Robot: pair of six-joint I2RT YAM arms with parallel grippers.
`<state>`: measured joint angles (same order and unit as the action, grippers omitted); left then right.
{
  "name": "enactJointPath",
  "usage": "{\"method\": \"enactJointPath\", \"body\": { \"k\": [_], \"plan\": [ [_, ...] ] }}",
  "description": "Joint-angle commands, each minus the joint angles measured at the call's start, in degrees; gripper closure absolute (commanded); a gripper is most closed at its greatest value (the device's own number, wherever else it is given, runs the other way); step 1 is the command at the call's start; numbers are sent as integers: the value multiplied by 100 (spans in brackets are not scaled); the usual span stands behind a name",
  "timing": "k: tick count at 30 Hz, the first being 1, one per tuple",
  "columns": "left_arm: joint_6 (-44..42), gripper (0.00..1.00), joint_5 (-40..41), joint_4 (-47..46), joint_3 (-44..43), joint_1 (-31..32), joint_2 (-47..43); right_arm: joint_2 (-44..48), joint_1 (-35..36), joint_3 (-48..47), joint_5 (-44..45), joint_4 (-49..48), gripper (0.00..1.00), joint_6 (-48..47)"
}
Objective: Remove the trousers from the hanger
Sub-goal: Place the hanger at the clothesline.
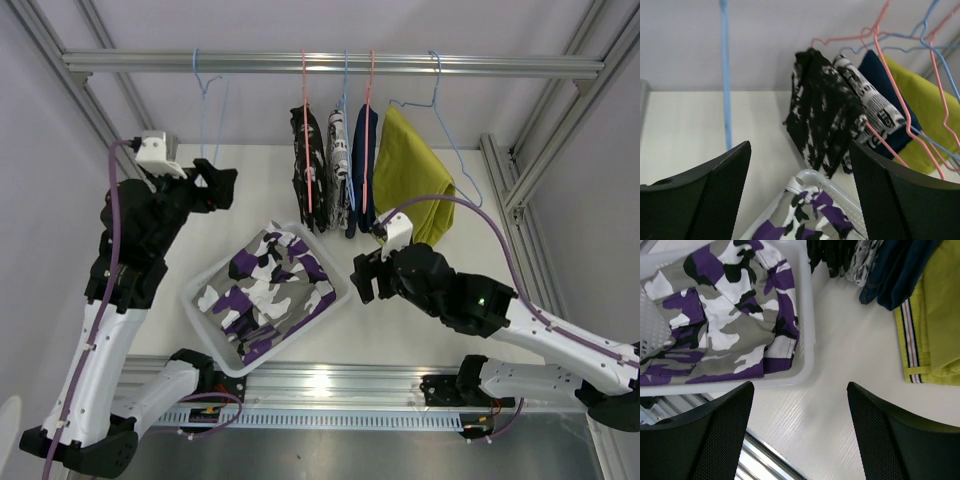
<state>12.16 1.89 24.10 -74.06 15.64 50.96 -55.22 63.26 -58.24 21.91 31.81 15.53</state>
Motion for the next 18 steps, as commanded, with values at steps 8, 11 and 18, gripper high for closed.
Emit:
{"method": "enactJointPath", "body": {
  "k": [8, 11, 18],
  "plan": [
    [497, 15, -1303, -845, 1131, 168, -139, -428, 28, -1998, 858, 756, 19, -673],
    [778, 14, -1943, -1318, 1411, -51, -192, -656, 19, -2279, 1025, 923, 18, -832],
    [2165, 14, -3650, -2699, 1887, -790, 116, -666, -148, -2140, 1096, 1397, 16, -841]
  ]
}}
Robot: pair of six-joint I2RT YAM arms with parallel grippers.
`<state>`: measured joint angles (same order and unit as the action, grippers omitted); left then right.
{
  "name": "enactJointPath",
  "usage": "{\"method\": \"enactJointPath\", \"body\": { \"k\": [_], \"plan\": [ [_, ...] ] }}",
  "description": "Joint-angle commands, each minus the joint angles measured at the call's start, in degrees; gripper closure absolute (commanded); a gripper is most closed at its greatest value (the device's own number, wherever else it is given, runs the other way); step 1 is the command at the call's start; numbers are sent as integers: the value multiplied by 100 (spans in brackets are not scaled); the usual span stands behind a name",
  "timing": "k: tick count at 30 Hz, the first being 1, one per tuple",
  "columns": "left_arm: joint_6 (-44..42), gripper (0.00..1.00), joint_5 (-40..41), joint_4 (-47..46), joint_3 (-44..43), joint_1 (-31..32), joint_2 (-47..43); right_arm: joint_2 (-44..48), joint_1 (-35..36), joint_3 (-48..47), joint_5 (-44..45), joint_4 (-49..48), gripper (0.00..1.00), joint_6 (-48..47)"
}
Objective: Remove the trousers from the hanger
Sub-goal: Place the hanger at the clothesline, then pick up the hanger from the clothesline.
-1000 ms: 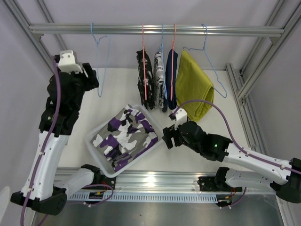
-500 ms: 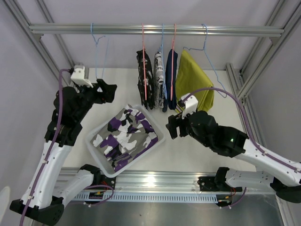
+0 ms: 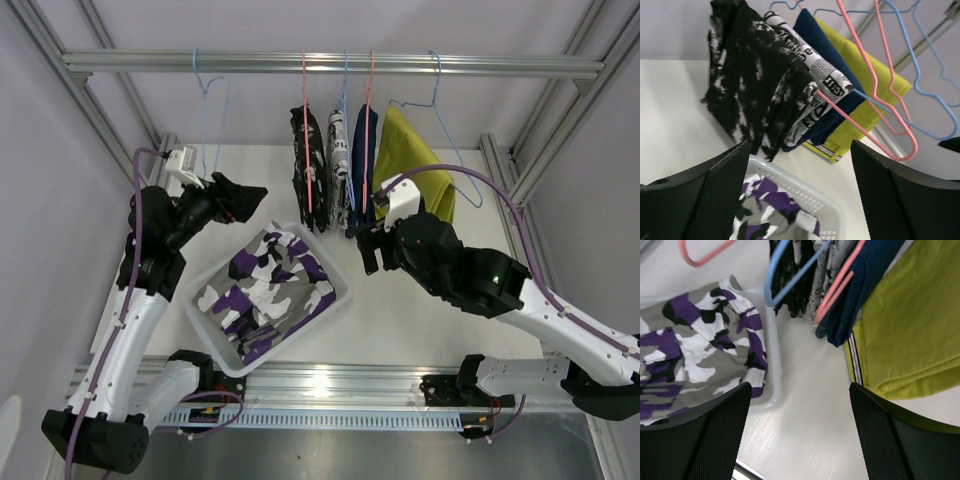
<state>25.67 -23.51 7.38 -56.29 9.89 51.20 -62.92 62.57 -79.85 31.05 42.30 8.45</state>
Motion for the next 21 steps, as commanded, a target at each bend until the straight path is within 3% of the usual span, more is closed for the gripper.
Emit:
{"method": "enactJointPath", "body": {
  "k": [1, 10, 21],
  "plan": [
    [886, 14, -1199, -1089, 92, -250, 162, 130, -113, 101, 200, 436, 16, -107],
    [1405, 9, -1367, -1344, -680, -242, 504, 868, -148, 1243, 147, 472, 15, 184],
    [1836, 4, -1323, -1326, -2623, 241, 2595, 1352, -192, 1789, 182, 410, 14, 350]
  ]
}}
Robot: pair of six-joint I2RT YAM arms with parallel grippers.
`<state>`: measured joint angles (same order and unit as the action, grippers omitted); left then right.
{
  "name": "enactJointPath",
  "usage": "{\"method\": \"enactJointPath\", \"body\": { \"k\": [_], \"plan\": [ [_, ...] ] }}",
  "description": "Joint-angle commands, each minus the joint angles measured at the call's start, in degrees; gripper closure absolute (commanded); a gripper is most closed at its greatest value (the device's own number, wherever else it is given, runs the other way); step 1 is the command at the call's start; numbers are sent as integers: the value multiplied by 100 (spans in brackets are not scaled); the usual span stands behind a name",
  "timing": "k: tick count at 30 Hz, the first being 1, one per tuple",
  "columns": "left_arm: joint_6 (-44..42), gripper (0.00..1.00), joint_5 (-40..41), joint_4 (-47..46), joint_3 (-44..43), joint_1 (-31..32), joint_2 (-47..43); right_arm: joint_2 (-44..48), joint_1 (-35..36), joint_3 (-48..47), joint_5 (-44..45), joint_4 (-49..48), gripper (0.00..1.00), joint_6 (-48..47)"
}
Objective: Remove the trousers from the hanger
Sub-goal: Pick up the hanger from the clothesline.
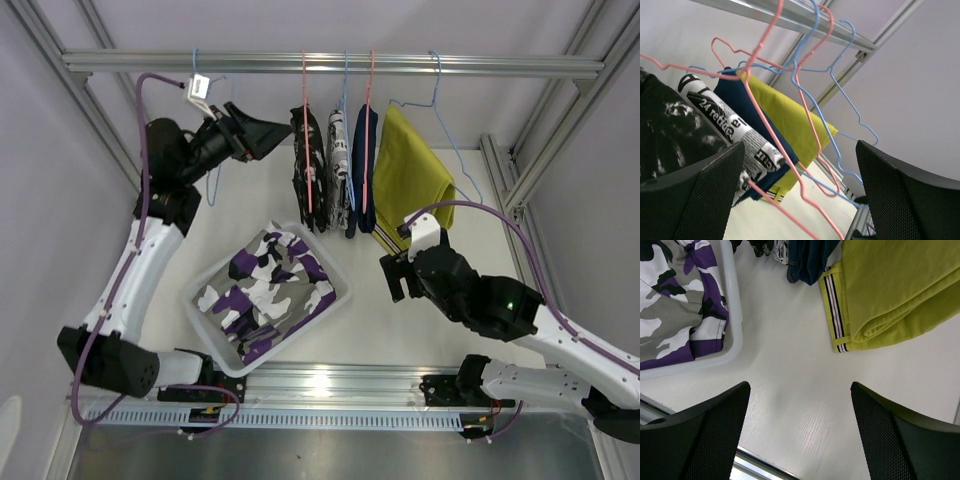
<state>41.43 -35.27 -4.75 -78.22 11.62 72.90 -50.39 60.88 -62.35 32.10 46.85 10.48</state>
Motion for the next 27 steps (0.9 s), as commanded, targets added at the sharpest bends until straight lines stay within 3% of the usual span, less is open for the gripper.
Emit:
{"method": "enactJointPath", "body": {
  "k": [1, 12, 22, 25, 27],
  "plan": [
    [304, 4, -156, -166, -475, 77, 679, 143, -24, 47, 86, -18, 14, 173],
    [568, 3, -191, -676, -1063, 341, 1823, 240, -24, 38, 218, 96, 13, 393],
    [796, 2, -332, -1212, -1108, 710, 2131, -41, -24, 179, 350, 9, 12, 411],
    [770, 9, -376, -1309, -933, 763, 2044, -50, -32, 223, 324, -71, 12, 402],
    [779, 19, -367, -1405, -739, 772, 1956, -50, -41, 258, 297, -115, 12, 411]
  ]
}}
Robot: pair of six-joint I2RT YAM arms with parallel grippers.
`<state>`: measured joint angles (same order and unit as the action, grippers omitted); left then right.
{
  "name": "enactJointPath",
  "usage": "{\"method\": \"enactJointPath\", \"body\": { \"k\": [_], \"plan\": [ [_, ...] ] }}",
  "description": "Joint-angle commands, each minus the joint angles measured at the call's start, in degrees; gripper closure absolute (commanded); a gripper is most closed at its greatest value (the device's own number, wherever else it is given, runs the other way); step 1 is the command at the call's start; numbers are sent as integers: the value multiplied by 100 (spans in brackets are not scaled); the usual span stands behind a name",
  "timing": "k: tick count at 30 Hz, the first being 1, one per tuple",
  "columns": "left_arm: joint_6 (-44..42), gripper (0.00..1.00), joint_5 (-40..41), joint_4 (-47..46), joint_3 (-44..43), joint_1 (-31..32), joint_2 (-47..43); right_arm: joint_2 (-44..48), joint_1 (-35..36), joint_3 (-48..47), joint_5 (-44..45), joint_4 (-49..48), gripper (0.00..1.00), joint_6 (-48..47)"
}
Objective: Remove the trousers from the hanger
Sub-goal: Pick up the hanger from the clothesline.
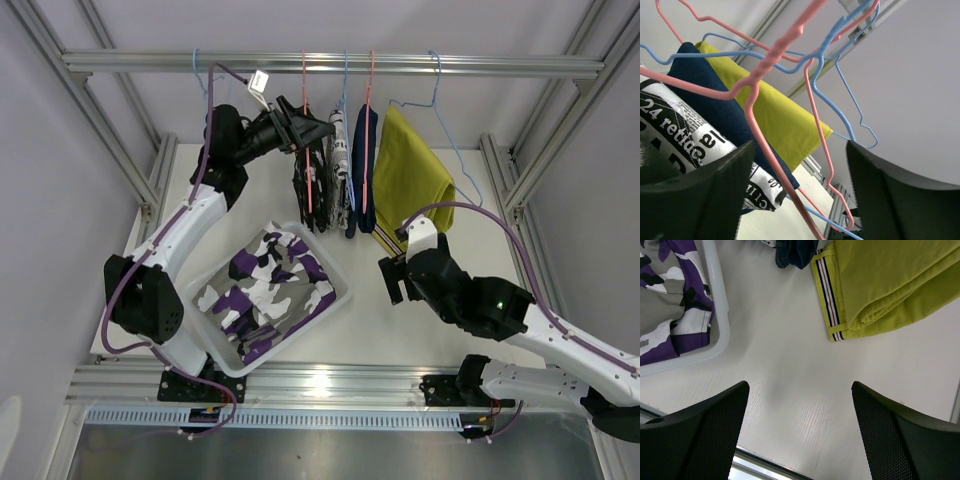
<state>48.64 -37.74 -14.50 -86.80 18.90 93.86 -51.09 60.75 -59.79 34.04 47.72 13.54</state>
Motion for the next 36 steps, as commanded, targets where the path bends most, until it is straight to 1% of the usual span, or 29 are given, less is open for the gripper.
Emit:
{"method": "enactJointPath", "body": {
  "k": [1, 3, 7, 8, 9, 10, 12, 13, 15, 16, 18, 22, 26, 32, 36],
  "plan": [
    [75, 25, -129, -439, 198, 44, -184, 20, -28, 11, 94, -220, 12, 114],
    [101, 33, -111, -527, 348, 44, -263, 11, -28, 38, 59, -237, 12, 131],
    [294, 51, -102, -834, 708, 44, -457, 29, -28, 55, 32, -229, 12, 201],
    [330, 61, -111, -878, 709, 44, -483, 55, -28, 64, 32, -211, 12, 210],
    [356, 68, -129, -905, 726, 44, -474, 64, -28, 73, 24, -202, 12, 228],
    [435, 77, -146, -984, 735, 44, -474, 73, -28, 81, 15, -211, 12, 245],
    [549, 84, -181, -1107, 726, 44, -457, 117, -28, 116, 23, -202, 12, 263],
    [654, 90, -164, -1099, 692, 53, -448, 126, -28, 117, 24, -193, 12, 298],
    [804, 98, -225, -1221, 639, 44, -413, 143, -28, 125, 24, -167, 12, 324],
    [1005, 99, -330, -1378, 551, 44, -387, 152, -28, 134, 32, -158, 12, 351],
    [1147, 99, -418, -1476, 455, 44, -325, 187, -37, 152, 41, -149, 12, 369],
    [1340, 99, -393, -1573, 279, 53, -386, 240, -37, 169, 59, -123, 12, 404],
    [1350, 99, -305, -1573, 120, 53, -501, 293, -28, 205, 67, -141, 12, 404],
    [1288, 100, -252, -1354, -459, 53, -527, 284, -28, 213, 50, -132, 12, 377],
    [1218, 100, -120, -1187, -653, 44, -553, 328, -28, 231, 32, -132, 12, 421]
  ]
}}
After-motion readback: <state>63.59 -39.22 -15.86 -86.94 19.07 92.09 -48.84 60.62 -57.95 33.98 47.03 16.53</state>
